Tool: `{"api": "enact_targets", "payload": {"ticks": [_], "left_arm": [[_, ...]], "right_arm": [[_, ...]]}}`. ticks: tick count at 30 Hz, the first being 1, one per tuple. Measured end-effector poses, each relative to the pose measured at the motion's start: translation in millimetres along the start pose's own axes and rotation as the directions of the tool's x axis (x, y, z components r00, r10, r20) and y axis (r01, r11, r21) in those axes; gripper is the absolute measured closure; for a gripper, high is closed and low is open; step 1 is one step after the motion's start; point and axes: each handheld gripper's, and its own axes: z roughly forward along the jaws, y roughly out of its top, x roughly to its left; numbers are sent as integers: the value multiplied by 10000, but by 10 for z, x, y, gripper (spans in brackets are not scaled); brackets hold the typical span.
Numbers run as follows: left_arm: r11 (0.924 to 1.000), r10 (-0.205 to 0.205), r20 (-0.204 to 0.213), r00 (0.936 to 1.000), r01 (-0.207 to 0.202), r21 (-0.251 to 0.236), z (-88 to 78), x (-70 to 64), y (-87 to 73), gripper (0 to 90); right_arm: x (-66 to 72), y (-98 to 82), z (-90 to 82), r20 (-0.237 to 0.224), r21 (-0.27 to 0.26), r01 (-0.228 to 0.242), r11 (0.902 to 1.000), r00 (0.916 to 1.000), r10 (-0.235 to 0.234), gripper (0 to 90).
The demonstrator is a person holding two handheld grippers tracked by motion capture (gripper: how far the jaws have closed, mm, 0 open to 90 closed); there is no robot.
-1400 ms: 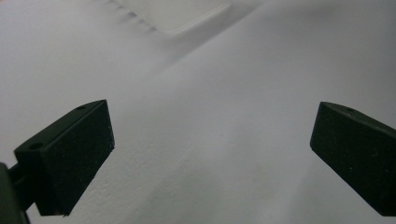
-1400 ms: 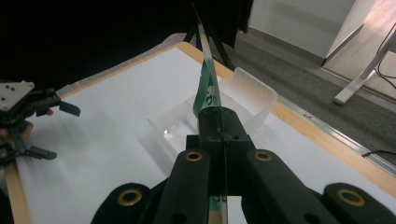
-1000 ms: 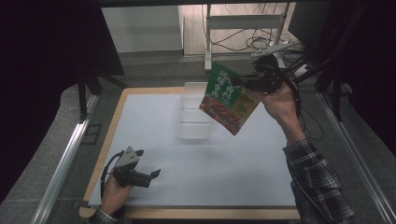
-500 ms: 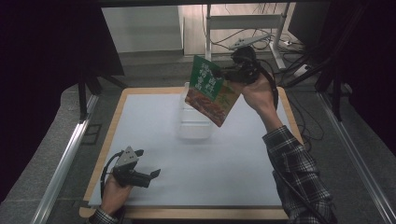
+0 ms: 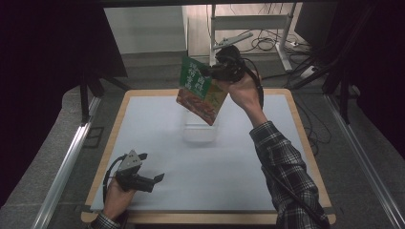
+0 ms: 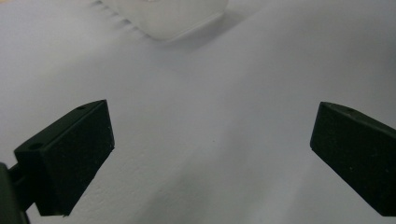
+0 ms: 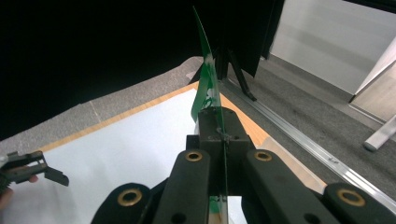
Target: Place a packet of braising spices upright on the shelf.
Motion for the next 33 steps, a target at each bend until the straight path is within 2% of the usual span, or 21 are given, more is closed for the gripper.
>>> {"api": "enact_targets", "payload": {"ticks": [12,22,28,31,33], "left_arm": [[10000,37,-27,10000,-37,63,9,-4,1,0],[10000,38,-27,10000,-38,79,6,-5,0,0],[10000,39,-19,10000,-38,86,9,-7,0,0],[10000,35,-15,10000,-35,86,9,-8,0,0],[9999,44,-7,10000,-44,99,10,-8,-1,0]], "right_arm": [[-76,-230,240,-181,966,-194,9951,9996,213,892],[-145,-377,448,-282,1569,-515,9863,9980,566,892],[-155,-420,566,-317,2044,-655,9767,9968,735,891],[-146,-455,640,-353,2203,-659,9732,9965,755,891],[-152,-472,681,-367,2142,-696,9743,9962,793,891]]}}
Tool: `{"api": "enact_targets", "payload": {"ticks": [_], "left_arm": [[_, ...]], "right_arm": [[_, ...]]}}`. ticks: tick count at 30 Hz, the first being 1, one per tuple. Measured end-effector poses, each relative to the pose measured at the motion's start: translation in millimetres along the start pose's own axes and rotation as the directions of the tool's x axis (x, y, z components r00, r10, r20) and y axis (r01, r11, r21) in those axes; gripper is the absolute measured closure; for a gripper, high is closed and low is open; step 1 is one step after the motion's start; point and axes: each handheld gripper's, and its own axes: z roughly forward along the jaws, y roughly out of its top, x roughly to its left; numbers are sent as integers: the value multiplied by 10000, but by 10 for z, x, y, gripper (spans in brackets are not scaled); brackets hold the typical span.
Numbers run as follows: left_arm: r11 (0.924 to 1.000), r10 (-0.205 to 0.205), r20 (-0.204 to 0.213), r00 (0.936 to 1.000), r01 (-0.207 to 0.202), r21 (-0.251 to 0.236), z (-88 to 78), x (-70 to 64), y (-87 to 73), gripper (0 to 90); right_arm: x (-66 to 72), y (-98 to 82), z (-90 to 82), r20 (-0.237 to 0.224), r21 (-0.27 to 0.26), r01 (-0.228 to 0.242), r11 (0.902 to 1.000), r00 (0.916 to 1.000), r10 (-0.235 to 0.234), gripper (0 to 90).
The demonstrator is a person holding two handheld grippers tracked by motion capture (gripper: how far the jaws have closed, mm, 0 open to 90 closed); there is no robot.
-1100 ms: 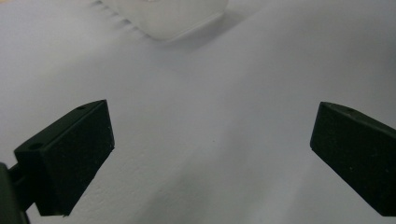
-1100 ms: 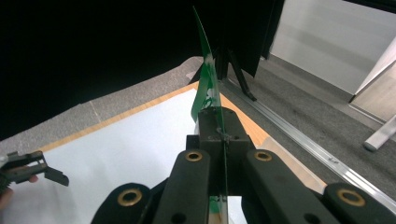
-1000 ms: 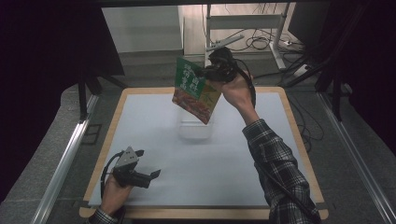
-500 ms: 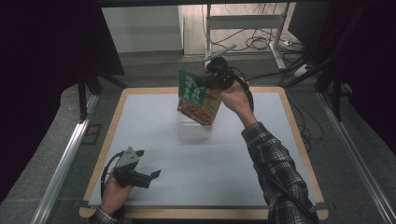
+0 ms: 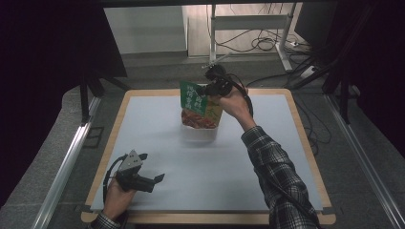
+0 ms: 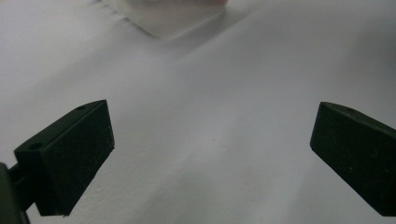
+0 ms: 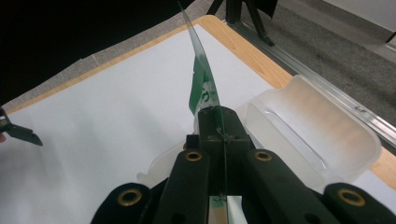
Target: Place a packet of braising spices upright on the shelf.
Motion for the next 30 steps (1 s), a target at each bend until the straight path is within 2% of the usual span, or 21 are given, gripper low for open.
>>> {"api": "enact_targets", "payload": {"ticks": [5,11,22,30], "left_arm": [[10000,9,6,10000,-9,-4,1,-3,1,0],[10000,9,7,10000,-9,-17,-1,-4,2,0],[10000,0,145,9999,1,-20,1,-11,5,0],[10000,3,155,9999,-3,-2,3,-12,5,0]], "right_arm": [[3,21,68,19,52,-21,10000,10000,21,890],[-5,7,53,117,3,10,10000,9999,-10,866],[-17,-16,0,458,-501,423,9978,9981,-400,671],[-38,-19,-116,800,-810,609,9949,9953,-544,514]]}}
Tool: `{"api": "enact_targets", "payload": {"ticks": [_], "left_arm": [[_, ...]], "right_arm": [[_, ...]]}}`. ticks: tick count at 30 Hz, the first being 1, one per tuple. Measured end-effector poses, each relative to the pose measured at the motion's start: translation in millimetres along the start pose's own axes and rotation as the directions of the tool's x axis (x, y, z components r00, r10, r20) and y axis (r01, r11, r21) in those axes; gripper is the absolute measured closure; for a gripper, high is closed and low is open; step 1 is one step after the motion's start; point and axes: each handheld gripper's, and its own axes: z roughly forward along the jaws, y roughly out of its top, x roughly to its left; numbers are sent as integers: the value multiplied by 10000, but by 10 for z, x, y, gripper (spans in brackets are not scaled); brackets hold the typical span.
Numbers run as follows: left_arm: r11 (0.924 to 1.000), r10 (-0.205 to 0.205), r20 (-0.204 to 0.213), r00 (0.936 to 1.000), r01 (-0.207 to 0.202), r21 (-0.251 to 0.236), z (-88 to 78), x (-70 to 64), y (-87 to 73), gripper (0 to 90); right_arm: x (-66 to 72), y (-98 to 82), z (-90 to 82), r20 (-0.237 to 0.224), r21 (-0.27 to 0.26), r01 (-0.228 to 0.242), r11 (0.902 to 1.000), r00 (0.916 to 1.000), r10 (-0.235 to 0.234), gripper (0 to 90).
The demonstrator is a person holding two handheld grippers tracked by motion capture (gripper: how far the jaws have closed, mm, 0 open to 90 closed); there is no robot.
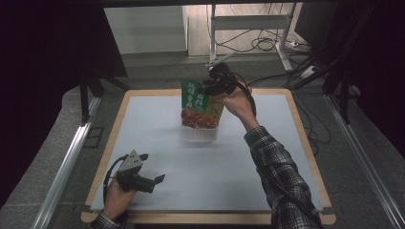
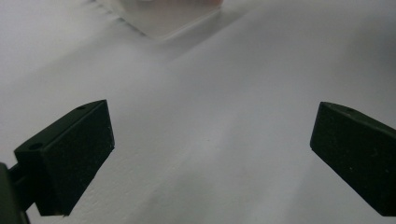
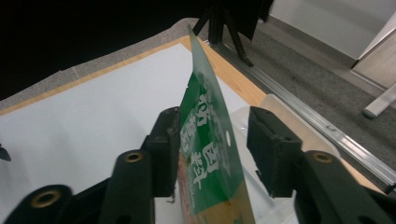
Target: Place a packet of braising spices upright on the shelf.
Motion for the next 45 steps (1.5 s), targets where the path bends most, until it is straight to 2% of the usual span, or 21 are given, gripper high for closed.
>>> {"api": "enact_targets", "payload": {"ticks": [6,14,22,26,29,36,38,45], "left_arm": [[10000,21,-5,10000,-21,25,1,-2,1,0],[10000,41,-20,10000,-40,34,0,-4,2,0],[10000,61,-50,10000,-61,75,4,-6,1,0],[9999,88,-67,9999,-88,89,6,-8,1,0],[9999,92,-89,9999,-91,98,8,-8,0,0],[9999,99,-85,9999,-98,106,9,-10,0,0],[9999,123,-58,9999,-122,106,7,-9,1,0],[9999,117,-58,9999,-116,59,2,-8,1,0]], "right_arm": [[-25,-21,-66,71,-184,-110,9998,9999,111,408],[-22,-86,-110,-209,-296,18,9996,9998,-24,300],[-51,-171,-162,-161,-224,-286,9993,9995,282,147],[-58,-211,-209,-170,-314,-352,9989,9993,347,119],[-70,-232,-238,-380,-345,-457,9984,9983,444,96],[-37,-284,-339,-240,-465,-484,9977,9986,473,20],[-24,-311,-367,-23,-531,-405,9978,9992,404,0],[-19,-428,-464,361,-1084,-458,9930,9981,500,0]]}}
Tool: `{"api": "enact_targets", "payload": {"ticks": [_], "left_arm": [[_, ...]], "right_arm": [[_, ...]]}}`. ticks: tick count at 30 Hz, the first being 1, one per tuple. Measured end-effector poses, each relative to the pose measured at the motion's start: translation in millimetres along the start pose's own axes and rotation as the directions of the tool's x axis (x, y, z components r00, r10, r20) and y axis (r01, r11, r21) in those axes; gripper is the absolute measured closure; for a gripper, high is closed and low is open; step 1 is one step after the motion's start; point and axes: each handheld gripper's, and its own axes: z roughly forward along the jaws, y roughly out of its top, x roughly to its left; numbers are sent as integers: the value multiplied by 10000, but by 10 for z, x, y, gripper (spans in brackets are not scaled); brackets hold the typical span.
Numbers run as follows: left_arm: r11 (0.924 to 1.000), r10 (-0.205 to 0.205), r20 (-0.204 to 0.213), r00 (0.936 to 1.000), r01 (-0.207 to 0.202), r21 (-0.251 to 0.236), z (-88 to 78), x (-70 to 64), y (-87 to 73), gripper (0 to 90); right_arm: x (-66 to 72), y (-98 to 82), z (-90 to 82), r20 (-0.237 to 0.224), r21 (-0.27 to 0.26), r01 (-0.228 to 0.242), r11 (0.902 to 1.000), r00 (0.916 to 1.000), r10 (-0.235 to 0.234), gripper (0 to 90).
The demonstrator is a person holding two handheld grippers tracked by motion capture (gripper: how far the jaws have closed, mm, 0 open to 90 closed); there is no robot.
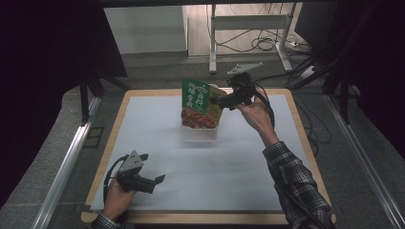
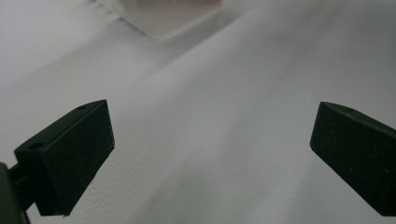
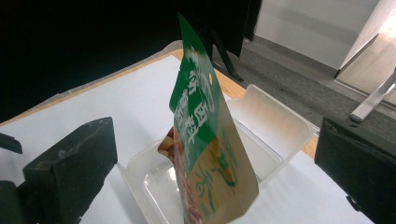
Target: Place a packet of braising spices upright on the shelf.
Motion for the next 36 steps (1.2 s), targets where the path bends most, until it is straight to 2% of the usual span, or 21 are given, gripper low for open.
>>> {"api": "enact_targets", "payload": {"ticks": [10,18,36], "left_arm": [[10000,28,-27,10000,-28,7,1,-5,1,0],[10000,35,-28,10000,-34,46,10,-13,1,0],[10000,48,-32,10000,-48,68,13,-13,0,0]], "right_arm": [[15,-176,-93,-28,56,-84,9999,10000,84,0],[49,-338,-132,-130,102,69,9999,9999,-67,0],[135,-664,-201,-185,218,-234,9995,9995,238,0]]}}
